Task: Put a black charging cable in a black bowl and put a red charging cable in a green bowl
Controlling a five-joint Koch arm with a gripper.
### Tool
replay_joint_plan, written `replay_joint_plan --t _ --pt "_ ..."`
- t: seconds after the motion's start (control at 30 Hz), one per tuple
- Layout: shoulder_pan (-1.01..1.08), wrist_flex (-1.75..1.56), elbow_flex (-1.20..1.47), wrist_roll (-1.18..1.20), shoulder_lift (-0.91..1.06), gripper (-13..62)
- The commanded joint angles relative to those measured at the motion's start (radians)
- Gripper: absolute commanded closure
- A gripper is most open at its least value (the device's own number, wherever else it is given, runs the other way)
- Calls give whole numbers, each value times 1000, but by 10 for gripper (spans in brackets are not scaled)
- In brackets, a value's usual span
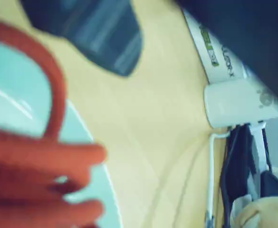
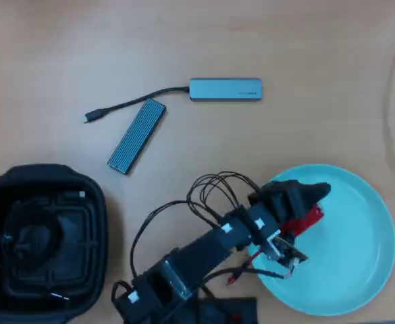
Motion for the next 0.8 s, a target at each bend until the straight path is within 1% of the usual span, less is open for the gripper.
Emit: replay_joint_plan --t 0.0,0.17,0.3,0.5,0.77 --pt "-40 -107 -141 -14 49 3" --pt "-84 -97 -129 -8 132 4" --pt "-161 -95 -87 -8 146 4" --pt "-267 -104 103 -3 170 4" --pt "-451 -101 250 0 167 6"
